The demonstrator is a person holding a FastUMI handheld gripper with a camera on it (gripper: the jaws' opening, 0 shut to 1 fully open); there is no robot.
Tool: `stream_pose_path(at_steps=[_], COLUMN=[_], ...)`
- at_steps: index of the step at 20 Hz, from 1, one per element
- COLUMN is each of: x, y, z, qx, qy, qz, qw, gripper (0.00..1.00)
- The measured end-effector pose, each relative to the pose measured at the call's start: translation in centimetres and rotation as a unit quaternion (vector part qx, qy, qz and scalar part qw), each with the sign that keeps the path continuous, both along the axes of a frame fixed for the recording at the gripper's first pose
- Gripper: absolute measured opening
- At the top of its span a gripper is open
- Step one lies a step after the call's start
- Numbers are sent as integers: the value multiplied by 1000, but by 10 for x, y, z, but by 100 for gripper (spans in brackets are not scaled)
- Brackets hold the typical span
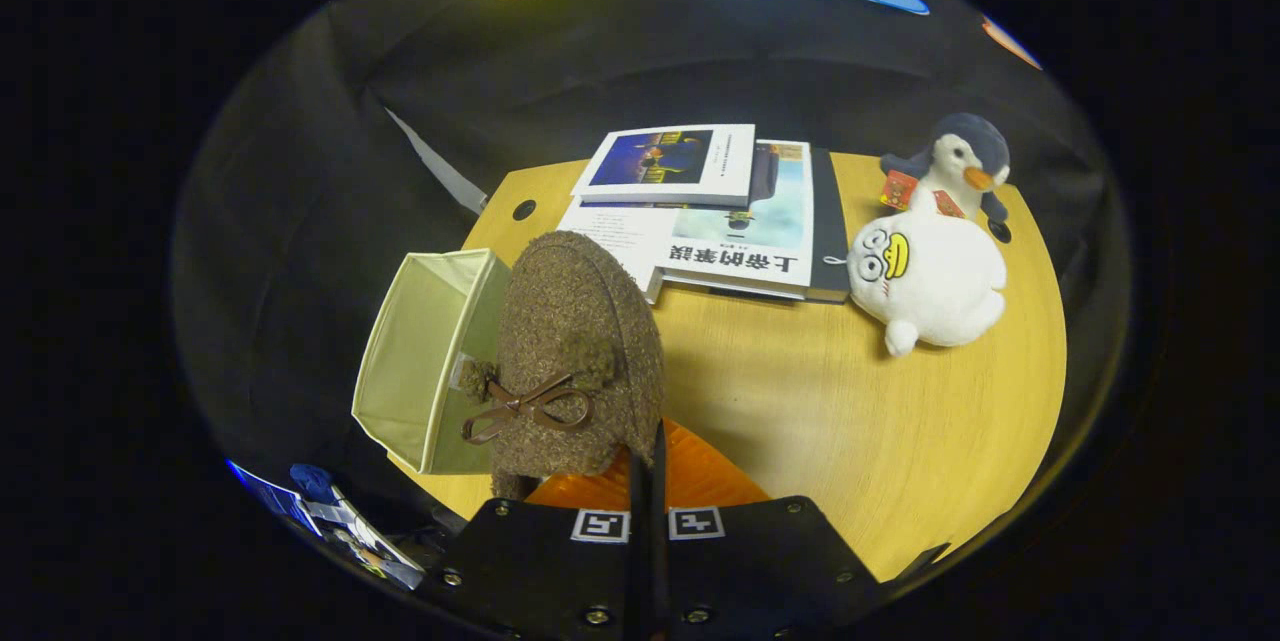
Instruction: Open the storage box then place both shoes into the box .Put the left shoe in first, then the right shoe, with the right side of both shoes facing outward in a uniform manner.
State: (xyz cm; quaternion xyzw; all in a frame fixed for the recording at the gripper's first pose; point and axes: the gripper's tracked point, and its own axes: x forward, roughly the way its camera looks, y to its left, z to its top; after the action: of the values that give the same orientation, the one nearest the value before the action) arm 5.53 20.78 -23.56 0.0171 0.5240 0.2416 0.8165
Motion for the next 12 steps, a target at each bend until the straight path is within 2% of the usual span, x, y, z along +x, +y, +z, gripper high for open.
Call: stream_pose_path(at_steps=[12], x=[3], y=[116], z=[7], qx=[16], qy=[11], qz=[66], qw=[998], gripper=[0])
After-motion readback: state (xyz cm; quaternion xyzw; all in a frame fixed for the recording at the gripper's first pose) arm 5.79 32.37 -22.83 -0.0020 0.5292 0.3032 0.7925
